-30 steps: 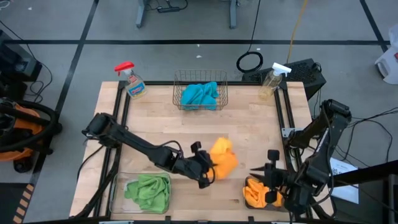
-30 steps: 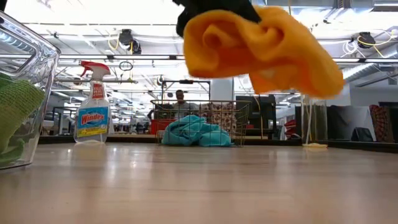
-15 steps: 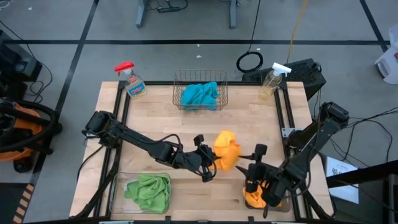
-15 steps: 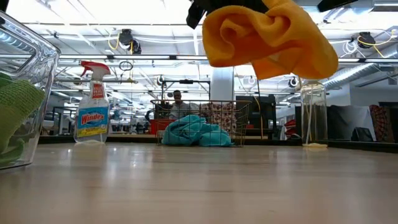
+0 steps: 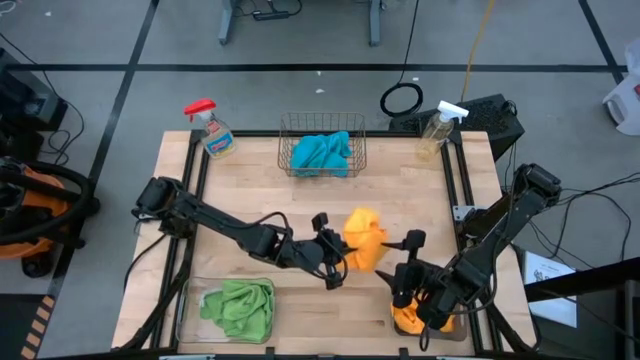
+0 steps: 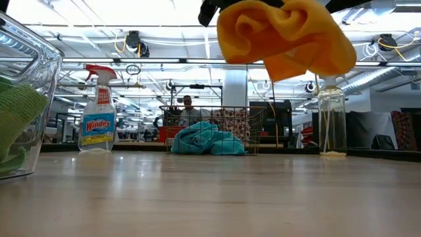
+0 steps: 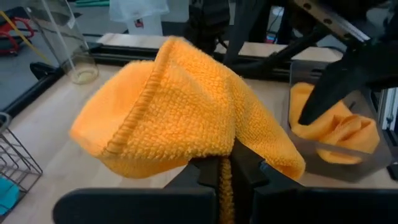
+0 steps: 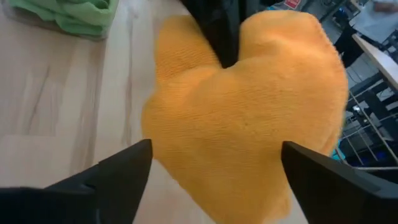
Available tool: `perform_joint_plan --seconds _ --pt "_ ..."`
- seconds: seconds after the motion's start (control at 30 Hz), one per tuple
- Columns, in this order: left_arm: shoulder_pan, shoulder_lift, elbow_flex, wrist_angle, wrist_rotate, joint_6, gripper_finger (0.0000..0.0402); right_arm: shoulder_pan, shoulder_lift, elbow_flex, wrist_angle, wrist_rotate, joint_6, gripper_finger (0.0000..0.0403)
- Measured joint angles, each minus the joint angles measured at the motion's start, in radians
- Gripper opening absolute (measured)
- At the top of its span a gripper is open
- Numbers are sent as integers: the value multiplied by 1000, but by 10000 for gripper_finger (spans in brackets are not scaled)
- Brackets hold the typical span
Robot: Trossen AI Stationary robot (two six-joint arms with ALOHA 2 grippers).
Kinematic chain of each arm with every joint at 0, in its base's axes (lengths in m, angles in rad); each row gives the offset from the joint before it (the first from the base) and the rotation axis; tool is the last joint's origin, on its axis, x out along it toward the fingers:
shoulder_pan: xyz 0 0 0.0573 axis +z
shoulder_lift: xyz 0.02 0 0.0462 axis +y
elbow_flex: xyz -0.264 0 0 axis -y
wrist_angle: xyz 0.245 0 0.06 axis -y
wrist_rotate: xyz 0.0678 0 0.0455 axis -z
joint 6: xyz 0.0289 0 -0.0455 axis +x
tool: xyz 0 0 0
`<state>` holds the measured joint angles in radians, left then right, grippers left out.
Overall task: Sort microfiber towel by color & place in baskets
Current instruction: Put the yellow microfiber cloth into the black bin
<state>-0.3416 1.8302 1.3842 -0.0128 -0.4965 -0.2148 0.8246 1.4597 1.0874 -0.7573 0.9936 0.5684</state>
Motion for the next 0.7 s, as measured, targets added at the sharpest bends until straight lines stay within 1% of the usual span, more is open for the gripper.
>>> perform_joint_plan --seconds 0.13,0.23,0.43,0.6,0.7 --pt "1 -20 1 11 -5 13 12 4 29 0 0 15 -54 371" --pt "1 -32 1 10 -5 15 11 8 63 -1 -1 88 -101 382" --pt "1 -32 1 8 -6 19 11 10 108 -1 0 256 -172 384" --pt "1 -32 1 33 -5 23 11 8 130 -1 14 258 -249 384" --pt "1 -33 10 59 17 38 11 8 147 -1 27 320 -289 384"
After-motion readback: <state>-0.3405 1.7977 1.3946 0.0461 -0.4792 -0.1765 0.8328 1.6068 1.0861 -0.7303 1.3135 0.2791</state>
